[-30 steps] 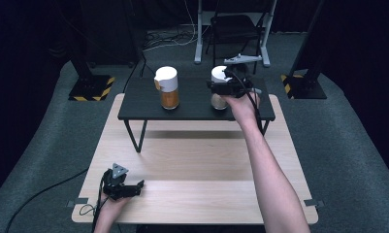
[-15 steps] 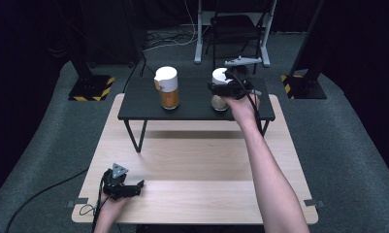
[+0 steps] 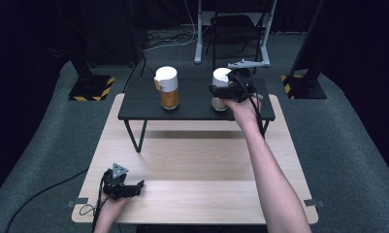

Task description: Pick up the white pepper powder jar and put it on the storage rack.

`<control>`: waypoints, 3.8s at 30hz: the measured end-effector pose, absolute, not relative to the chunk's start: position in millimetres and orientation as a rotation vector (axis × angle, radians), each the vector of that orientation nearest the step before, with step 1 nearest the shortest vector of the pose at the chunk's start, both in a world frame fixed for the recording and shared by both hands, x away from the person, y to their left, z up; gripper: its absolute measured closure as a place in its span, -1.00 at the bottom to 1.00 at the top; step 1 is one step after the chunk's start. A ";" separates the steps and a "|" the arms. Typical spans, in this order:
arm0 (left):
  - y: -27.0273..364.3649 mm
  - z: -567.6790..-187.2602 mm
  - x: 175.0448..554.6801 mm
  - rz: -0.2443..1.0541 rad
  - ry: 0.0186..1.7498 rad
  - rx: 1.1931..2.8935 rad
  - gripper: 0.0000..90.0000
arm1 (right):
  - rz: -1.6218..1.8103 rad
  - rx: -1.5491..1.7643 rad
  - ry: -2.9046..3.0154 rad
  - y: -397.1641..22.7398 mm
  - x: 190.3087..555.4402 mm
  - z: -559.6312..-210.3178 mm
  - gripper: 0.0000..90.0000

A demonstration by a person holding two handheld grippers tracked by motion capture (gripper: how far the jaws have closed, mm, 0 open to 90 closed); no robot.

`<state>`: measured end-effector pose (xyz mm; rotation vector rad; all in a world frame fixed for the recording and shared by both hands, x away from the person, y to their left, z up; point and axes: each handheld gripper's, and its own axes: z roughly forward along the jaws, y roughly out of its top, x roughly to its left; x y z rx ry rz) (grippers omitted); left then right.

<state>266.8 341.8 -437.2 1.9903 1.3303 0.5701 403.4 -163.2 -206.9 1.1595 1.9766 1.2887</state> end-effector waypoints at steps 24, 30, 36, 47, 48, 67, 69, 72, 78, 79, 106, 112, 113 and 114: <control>341.7 -437.2 266.8 0.571 1.330 1.991 -0.88 | 1.309 1.107 1.961 -202.5 358.0 -253.6 -0.76; 341.6 -437.3 266.7 0.570 1.331 1.990 -0.88 | 1.308 1.090 1.968 -208.1 346.0 -266.1 -0.76; 341.6 -437.2 266.7 0.571 1.331 1.990 -0.88 | 1.312 1.067 1.982 -213.2 331.8 -279.9 -0.76; 341.4 -437.3 266.6 0.571 1.332 1.989 -0.88 | 1.300 1.061 1.993 -221.2 310.9 -304.3 -0.76; 341.5 -437.3 266.6 0.571 1.332 1.989 -0.88 | 1.304 1.065 1.992 -222.9 309.7 -307.1 -0.76; 341.2 -437.2 266.6 0.572 1.333 1.989 -0.88 | 1.278 1.190 1.985 -246.6 283.9 -366.3 -0.75; 341.1 -437.2 266.7 0.572 1.334 1.989 -0.88 | 1.278 1.202 1.983 -249.3 280.8 -373.8 -0.75; 340.8 -437.2 266.9 0.573 1.335 1.989 -0.88 | 1.279 1.227 1.981 -254.3 277.7 -384.0 -0.74; 340.7 -437.4 267.1 0.573 1.335 1.987 -0.88 | 1.266 1.269 1.977 -264.5 272.3 -400.4 -0.74; 340.7 -437.4 267.1 0.573 1.335 1.987 -0.88 | 1.265 1.274 1.976 -266.4 271.5 -403.1 -0.74; 340.8 -437.2 267.1 0.572 1.333 1.989 -0.88 | 1.131 1.411 2.066 -279.1 269.2 -440.2 -0.74; 340.7 -437.3 267.0 0.572 1.333 1.989 -0.88 | 1.097 1.427 2.085 -280.3 272.1 -439.0 -0.75; 340.8 -437.3 267.0 0.572 1.333 1.990 -0.88 | 1.093 1.432 2.088 -280.7 272.6 -438.6 -0.75; 340.6 -437.3 266.9 0.572 1.334 1.989 -0.88 | 1.092 1.433 2.090 -281.1 272.8 -438.5 -0.74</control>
